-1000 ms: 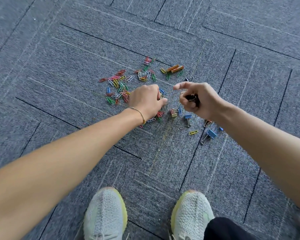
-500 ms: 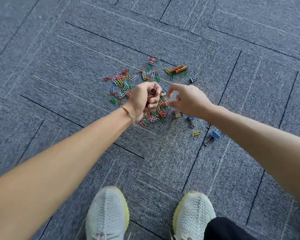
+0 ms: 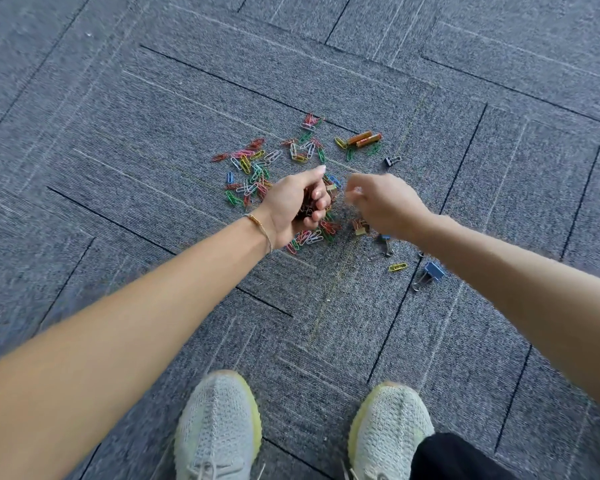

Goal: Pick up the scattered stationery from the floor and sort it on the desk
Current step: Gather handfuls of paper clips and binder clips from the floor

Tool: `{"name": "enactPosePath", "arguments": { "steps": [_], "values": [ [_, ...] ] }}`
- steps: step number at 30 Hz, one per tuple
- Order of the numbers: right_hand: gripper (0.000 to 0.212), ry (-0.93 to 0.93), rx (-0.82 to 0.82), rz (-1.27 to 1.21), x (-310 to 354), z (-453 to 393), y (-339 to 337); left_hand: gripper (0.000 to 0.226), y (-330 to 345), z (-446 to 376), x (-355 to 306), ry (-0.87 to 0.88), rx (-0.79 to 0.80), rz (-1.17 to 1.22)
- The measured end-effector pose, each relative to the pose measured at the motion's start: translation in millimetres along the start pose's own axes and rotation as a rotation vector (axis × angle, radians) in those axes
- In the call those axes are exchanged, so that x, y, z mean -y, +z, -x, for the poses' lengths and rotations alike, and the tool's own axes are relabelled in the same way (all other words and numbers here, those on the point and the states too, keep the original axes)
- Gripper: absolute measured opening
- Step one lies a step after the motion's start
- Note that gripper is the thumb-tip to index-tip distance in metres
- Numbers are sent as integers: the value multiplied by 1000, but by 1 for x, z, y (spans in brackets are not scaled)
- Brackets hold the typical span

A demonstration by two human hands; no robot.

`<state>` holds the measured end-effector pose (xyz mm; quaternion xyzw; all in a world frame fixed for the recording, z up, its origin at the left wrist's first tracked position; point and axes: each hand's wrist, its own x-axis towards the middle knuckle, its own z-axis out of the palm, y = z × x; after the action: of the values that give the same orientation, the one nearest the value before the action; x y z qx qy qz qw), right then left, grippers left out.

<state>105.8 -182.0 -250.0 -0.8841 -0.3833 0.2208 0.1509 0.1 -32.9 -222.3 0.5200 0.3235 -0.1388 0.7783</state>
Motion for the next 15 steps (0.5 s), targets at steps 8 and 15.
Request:
{"name": "enactPosePath", "arguments": {
  "steps": [8,15],
  "values": [
    [29,329,75,-1250,-25,18,-18,27,21,-3,19,-64,-28,-327],
    [43,364,136,-1610,-31,29,-26,74,47,-11,31,269,-332,-1406]
  ]
}}
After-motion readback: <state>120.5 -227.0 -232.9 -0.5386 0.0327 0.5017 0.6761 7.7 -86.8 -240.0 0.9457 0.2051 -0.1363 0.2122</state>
